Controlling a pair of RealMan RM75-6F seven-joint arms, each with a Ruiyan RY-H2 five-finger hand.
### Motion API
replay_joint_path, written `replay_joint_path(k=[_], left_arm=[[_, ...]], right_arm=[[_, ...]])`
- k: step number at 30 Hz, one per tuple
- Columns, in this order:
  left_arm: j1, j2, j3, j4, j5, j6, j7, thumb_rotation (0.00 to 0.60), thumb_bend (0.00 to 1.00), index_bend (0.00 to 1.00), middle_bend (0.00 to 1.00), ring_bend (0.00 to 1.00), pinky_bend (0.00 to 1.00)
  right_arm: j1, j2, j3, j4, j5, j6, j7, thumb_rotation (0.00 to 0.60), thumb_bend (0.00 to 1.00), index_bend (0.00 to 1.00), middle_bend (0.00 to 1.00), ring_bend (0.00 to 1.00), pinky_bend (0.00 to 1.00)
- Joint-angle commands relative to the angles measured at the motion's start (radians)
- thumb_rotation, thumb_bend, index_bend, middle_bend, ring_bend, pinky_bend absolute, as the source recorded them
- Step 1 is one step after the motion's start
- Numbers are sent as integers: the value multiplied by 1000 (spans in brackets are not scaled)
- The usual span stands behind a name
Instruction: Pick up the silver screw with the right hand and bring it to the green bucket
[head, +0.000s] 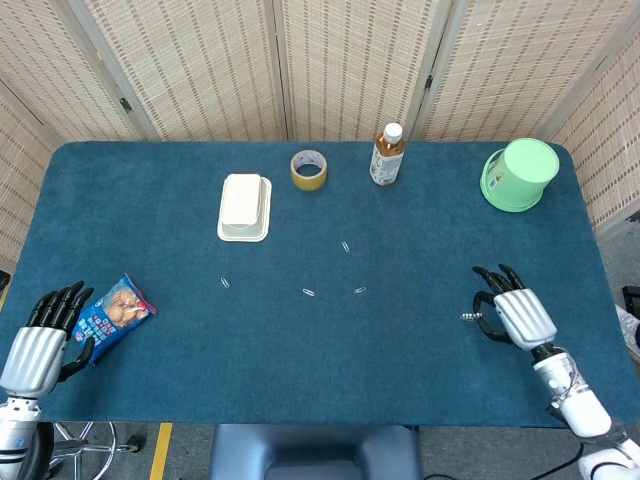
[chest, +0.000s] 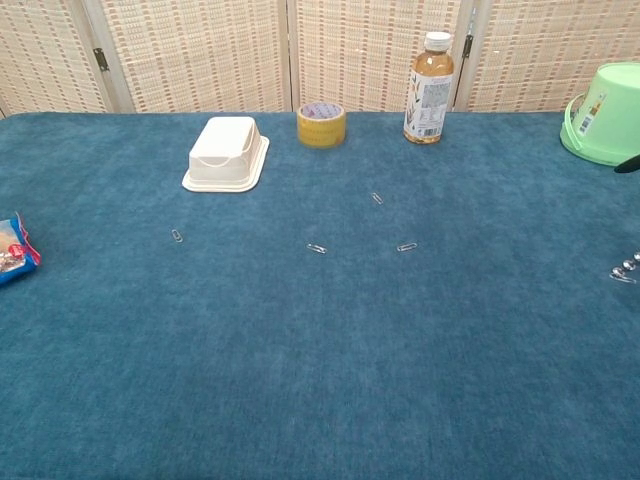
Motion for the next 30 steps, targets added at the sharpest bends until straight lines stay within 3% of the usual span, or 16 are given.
replay_joint_path(k=[1, 4, 5, 6, 9, 11, 18, 23, 30], left_arm=[[0, 1, 0, 1, -1, 0, -2, 600, 523, 72, 66, 101, 126], [1, 2, 0, 1, -2, 1, -5, 600, 524, 72, 66, 101, 126], [1, 2, 0, 1, -2, 2, -6, 600, 525, 72, 66, 101, 126], [2, 3, 0, 1, -2, 2, -7, 600, 525, 71, 66, 101, 126], [2, 3, 0, 1, -1, 4, -7, 600, 523, 71, 66, 101, 126], [2, 3, 0, 0, 0, 4, -6, 600, 524, 71, 66, 101, 126], [3, 4, 0, -4, 2, 10, -3, 600, 523, 71, 66, 101, 126], [5, 5, 1, -6, 4, 14, -1, 600, 525, 71, 66, 101, 126], [8, 29, 7, -44, -31, -24, 8, 600, 524, 71, 66, 100, 126]], right_arm=[[14, -19, 7, 19, -3, -18, 5, 600, 424, 616, 122, 159, 0], [20, -29, 10, 35, -10, -20, 0, 600, 424, 595, 114, 159, 0], [20, -30, 11, 39, -11, -21, -1, 600, 424, 548, 102, 157, 0], [21, -30, 11, 42, -10, -26, -7, 600, 424, 481, 87, 151, 0], [25, -15, 12, 35, 6, -53, -49, 600, 415, 157, 19, 109, 0], [25, -2, 16, 15, 23, -69, -74, 600, 386, 13, 0, 79, 0], [12, 48, 31, -59, 48, -61, -91, 600, 339, 0, 0, 58, 0], [-53, 143, 42, -173, 55, 50, -109, 600, 339, 0, 0, 49, 0], [-215, 223, 0, -313, 86, 239, -342, 600, 338, 0, 0, 1, 0]])
